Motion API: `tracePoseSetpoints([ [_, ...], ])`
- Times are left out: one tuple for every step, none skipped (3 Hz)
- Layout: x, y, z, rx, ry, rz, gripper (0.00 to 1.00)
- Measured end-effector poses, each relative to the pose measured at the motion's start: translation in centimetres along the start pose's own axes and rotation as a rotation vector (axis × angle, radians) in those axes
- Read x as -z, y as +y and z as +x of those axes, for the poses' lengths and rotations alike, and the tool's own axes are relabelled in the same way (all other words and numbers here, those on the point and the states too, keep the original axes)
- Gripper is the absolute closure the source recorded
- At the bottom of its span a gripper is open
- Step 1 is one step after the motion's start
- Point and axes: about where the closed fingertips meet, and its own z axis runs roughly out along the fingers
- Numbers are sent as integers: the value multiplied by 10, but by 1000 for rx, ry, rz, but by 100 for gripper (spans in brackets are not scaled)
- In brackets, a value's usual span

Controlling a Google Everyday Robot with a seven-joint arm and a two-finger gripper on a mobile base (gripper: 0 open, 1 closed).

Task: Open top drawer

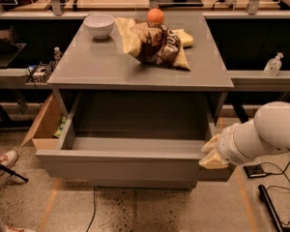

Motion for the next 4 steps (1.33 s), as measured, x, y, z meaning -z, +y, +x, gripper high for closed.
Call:
tracePoseSetpoints([
  [0,0,-1,2,0,0,84],
  [0,1,-2,5,1,-1,61],
  [0,1,-3,7,1,-1,37],
  [0,2,-4,10,1,-1,14],
])
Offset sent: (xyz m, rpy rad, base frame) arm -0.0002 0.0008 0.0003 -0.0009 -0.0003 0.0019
